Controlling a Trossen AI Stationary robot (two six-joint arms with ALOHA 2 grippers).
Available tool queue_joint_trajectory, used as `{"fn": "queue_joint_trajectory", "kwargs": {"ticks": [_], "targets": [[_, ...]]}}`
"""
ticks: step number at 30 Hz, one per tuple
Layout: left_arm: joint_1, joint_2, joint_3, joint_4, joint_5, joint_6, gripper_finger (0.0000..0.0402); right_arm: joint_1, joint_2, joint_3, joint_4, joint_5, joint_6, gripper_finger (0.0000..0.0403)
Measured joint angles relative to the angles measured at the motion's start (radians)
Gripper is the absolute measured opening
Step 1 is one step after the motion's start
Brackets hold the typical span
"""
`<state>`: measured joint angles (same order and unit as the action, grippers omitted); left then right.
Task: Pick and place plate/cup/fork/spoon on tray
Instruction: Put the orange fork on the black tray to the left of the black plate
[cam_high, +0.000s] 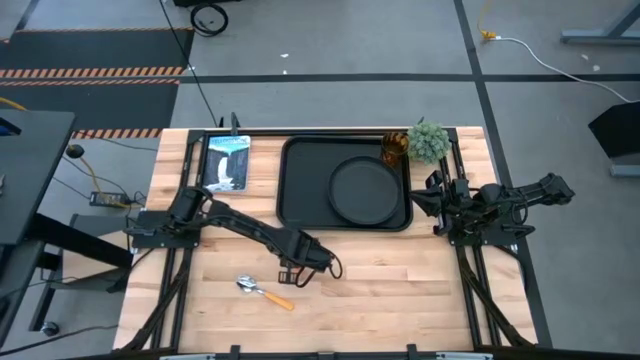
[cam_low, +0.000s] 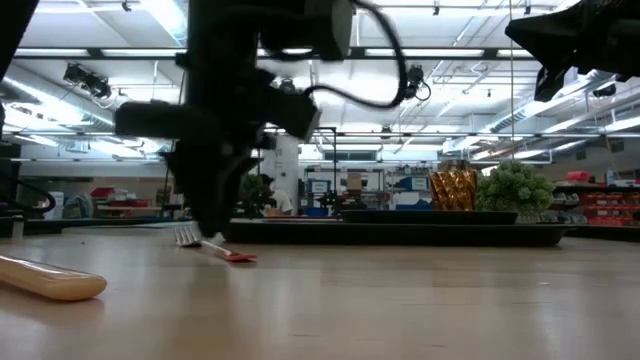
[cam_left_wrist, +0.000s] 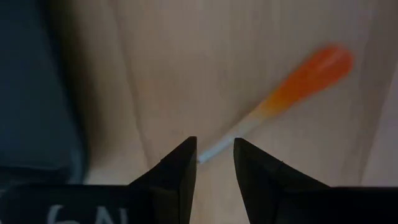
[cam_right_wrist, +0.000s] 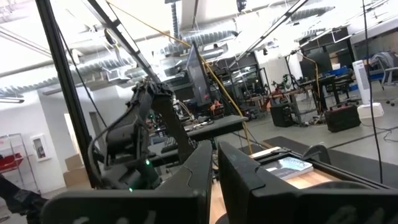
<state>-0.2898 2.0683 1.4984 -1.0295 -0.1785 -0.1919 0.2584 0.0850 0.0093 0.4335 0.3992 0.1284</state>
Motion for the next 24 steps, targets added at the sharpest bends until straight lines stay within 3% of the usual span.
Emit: {"fn": "queue_joint_trajectory", "kwargs": {"ticks": [7, 17, 24], "targets": [[0.004, -0.003, -0.074, 0.013, 0.012, 0.051, 0.0116, 0.0, 0.0, 0.0, 0.0, 0.0, 0.0, 0.0034], [-0.01, -0.002, -0.077, 0.029, 0.01, 0.161, 0.0116, 0.0, 0.0, 0.0, -0.001, 0.0, 0.0, 0.0034], [-0.003, -0.003, -0.091, 0.038, 0.016, 0.381, 0.0116, 0.0, 0.0, 0.0, -0.001, 0.0, 0.0, 0.0034]]}}
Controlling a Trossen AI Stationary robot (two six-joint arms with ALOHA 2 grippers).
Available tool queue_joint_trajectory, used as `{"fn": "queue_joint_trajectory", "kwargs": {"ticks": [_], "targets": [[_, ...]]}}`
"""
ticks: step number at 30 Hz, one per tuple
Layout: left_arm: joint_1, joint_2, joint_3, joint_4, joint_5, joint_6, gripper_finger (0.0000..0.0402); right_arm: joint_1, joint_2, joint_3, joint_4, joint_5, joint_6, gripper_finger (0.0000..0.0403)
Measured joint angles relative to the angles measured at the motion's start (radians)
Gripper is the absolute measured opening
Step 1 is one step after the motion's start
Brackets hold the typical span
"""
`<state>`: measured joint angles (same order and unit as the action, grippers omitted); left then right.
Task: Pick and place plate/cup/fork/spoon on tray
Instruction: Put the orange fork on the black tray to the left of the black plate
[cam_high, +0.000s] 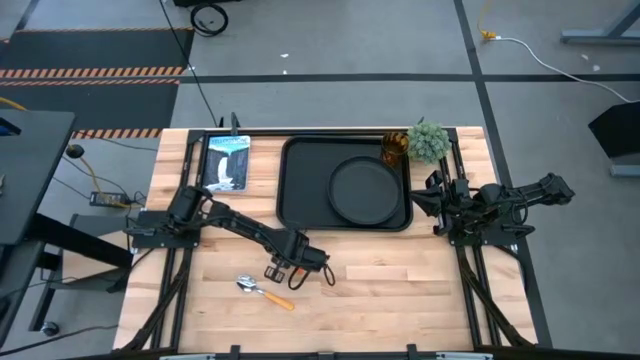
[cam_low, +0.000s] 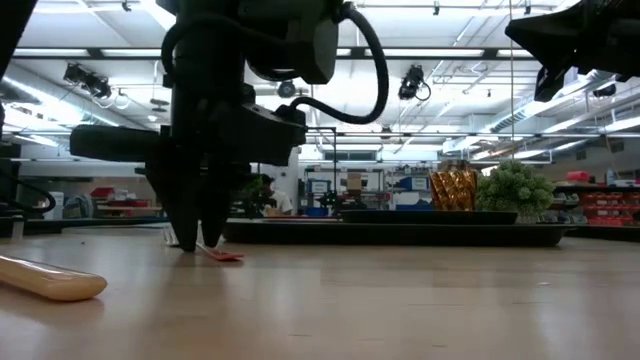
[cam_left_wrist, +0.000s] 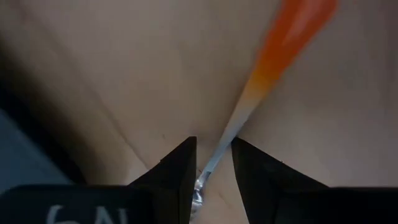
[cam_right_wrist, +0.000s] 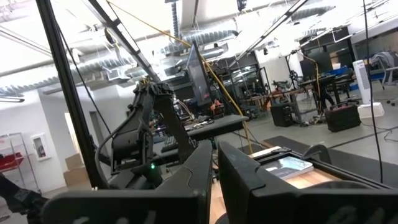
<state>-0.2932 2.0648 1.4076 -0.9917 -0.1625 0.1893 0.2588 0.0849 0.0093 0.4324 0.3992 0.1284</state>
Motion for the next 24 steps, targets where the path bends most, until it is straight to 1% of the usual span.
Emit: {"fn": "queue_joint_trajectory", "kwargs": {"ticks": [4, 8, 11, 15, 20, 24], "targets": [[0.012, -0.003, -0.015, 0.009, 0.039, 0.185, 0.0116, 0.0, 0.0, 0.0, 0.0, 0.0, 0.0, 0.0034], [0.013, -0.002, -0.016, 0.009, 0.034, 0.306, 0.0109, 0.0, 0.0, 0.0, 0.0, 0.0, 0.0, 0.0034], [0.023, -0.002, -0.017, 0.007, 0.057, 0.334, 0.0094, 0.0, 0.0, 0.0, 0.0, 0.0, 0.0, 0.0034], [0.049, -0.001, -0.018, 0.006, 0.129, 0.34, 0.0063, 0.0, 0.0, 0.0, 0.0, 0.0, 0.0, 0.0034], [0.059, 0.001, -0.019, 0.007, 0.136, 0.34, 0.0018, 0.0, 0.0, 0.0, 0.0, 0.0, 0.0, 0.0034], [0.063, 0.001, -0.02, 0.021, 0.14, 0.34, 0.0011, 0.0, 0.0, 0.0, 0.0, 0.0, 0.0, 0.0034]]}}
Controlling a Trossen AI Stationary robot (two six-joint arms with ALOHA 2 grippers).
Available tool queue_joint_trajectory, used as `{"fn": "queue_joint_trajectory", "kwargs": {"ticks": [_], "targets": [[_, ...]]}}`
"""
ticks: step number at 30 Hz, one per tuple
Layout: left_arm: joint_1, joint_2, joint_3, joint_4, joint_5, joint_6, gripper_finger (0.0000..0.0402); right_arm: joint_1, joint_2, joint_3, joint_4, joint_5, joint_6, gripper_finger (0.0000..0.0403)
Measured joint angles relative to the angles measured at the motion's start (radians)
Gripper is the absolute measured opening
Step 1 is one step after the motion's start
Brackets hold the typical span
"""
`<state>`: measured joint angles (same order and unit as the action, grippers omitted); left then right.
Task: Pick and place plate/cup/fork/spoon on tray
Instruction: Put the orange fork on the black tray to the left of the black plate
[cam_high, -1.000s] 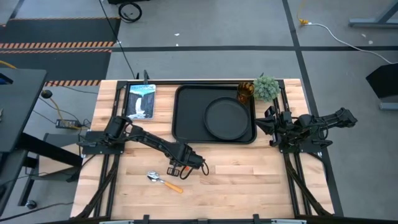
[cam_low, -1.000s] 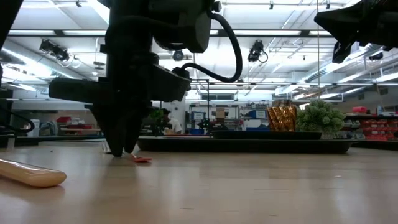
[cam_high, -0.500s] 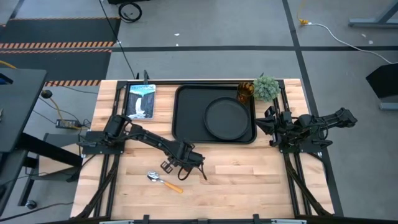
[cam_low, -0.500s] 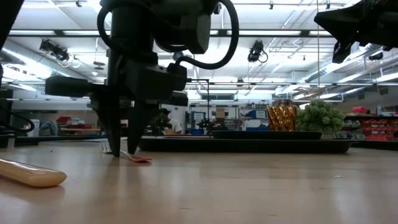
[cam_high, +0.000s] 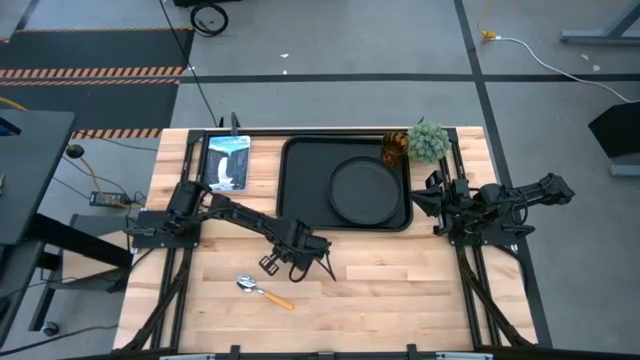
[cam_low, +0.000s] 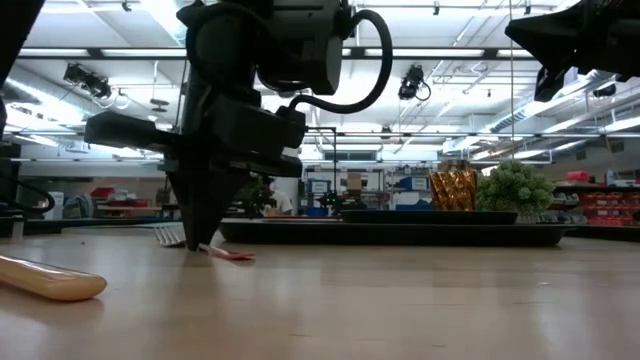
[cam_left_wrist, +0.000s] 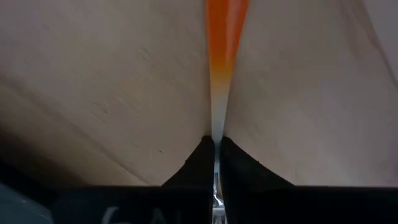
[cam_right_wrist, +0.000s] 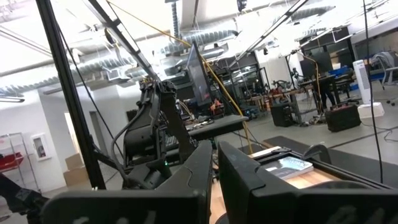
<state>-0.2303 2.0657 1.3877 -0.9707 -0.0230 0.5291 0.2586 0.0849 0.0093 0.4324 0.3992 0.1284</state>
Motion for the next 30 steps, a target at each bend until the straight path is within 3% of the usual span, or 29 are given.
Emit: {"fn": "queue_joint_trajectory", "kwargs": {"ticks": [9, 16, 22, 30], "targets": [[0.003, 0.01, 0.124, -0.059, 0.004, 0.001, 0.0012, 0.0, 0.0, 0.0, 0.0, 0.0, 0.0, 0.0034], [0.004, 0.008, 0.242, -0.167, -0.081, 0.046, 0.0012, 0.0, 0.0, 0.0, 0.0, 0.0, 0.0, 0.0034], [0.019, 0.006, 0.291, -0.185, -0.206, 0.228, 0.0013, 0.0, 0.0, 0.0, 0.0, 0.0, 0.0, 0.0034], [0.117, 0.006, 0.266, -0.182, -0.412, 0.558, 0.0013, 0.0, 0.0, 0.0, 0.0, 0.0, 0.0, 0.0034]]}}
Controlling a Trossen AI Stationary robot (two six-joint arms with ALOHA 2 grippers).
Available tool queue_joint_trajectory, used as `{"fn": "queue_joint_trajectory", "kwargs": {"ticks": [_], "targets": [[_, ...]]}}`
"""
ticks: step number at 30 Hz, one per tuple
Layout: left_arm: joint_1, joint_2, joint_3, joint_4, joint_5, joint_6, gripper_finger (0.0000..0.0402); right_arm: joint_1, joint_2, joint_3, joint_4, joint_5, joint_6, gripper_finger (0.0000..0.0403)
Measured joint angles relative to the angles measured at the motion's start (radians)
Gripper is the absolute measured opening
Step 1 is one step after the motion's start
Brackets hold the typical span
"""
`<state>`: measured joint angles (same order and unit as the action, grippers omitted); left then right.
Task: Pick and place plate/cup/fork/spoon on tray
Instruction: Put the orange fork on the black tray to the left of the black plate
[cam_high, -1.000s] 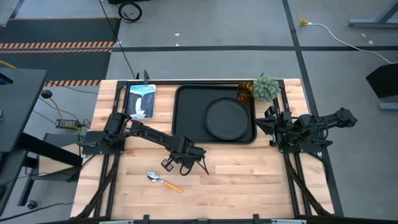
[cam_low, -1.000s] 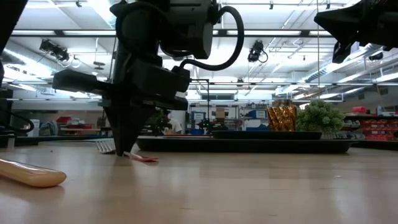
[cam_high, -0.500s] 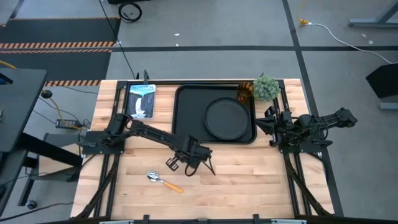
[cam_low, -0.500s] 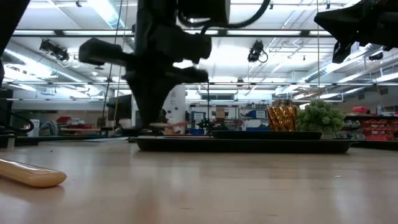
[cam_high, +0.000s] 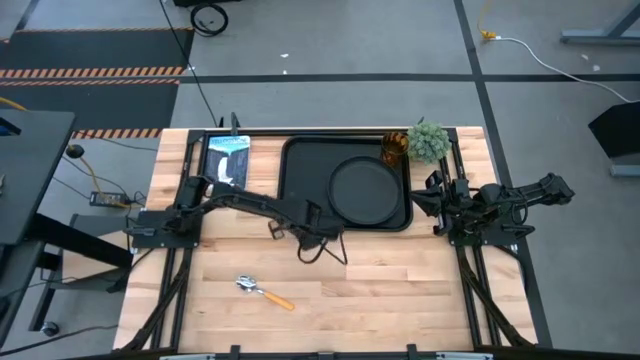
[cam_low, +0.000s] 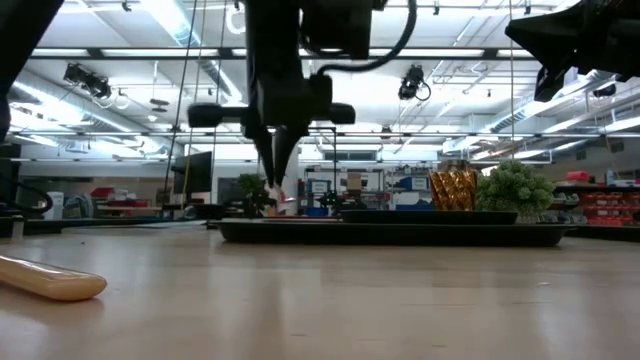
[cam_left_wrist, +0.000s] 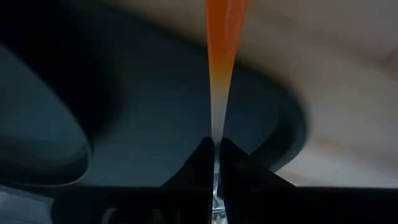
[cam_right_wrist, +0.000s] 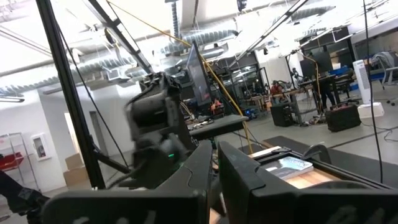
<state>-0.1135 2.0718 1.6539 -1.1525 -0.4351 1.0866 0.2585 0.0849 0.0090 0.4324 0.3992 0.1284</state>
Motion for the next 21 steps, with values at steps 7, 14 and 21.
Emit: {"fn": "queue_joint_trajectory", "kwargs": {"ticks": [7, 14, 21], "targets": [[0.139, -0.002, -0.001, 0.076, -0.061, 0.328, 0.0013, 0.0, 0.0, 0.0, 0.0, 0.0, 0.0, 0.0034], [0.265, 0.009, -0.001, 0.245, 0.049, 0.502, 0.0013, 0.0, 0.0, 0.0, 0.0, 0.0, 0.0, 0.0034], [0.304, 0.078, -0.001, 0.304, 0.093, 0.684, 0.0014, 0.0, 0.0, -0.001, 0.001, 0.0, 0.0, 0.0034]]}}
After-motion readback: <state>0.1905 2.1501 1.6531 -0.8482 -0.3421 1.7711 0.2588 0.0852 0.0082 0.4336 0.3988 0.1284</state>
